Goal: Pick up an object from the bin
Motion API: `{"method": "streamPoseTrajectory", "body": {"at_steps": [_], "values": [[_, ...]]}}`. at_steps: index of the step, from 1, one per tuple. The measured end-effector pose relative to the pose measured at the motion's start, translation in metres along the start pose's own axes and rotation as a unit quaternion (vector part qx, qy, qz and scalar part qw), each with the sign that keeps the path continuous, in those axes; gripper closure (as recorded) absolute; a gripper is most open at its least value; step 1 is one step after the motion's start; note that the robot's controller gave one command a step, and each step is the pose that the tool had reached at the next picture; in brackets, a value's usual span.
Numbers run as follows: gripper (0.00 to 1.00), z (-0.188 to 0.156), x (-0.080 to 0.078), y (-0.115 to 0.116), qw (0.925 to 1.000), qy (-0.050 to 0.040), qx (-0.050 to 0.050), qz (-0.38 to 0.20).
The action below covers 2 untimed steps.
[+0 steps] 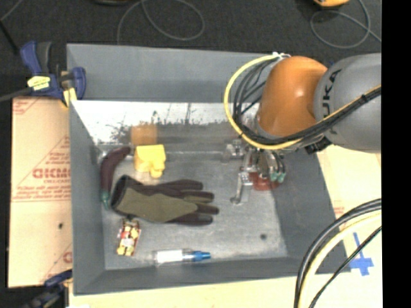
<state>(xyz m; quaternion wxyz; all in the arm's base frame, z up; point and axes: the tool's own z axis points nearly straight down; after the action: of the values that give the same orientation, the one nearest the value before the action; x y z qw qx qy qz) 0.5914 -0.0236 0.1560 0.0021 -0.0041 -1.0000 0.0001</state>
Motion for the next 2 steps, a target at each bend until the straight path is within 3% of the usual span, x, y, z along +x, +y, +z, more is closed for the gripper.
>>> {"method": "streamPoseTrajectory", "body": {"at_steps": [1, 2], "values": [[0.00, -0.002, 0.000, 0.000, 1.0000, -0.0012, 0.000, 0.000], [0.00, -0.004, -0.003, -0.011, 0.9974, -0.0042, 0.000, -0.072]]}}
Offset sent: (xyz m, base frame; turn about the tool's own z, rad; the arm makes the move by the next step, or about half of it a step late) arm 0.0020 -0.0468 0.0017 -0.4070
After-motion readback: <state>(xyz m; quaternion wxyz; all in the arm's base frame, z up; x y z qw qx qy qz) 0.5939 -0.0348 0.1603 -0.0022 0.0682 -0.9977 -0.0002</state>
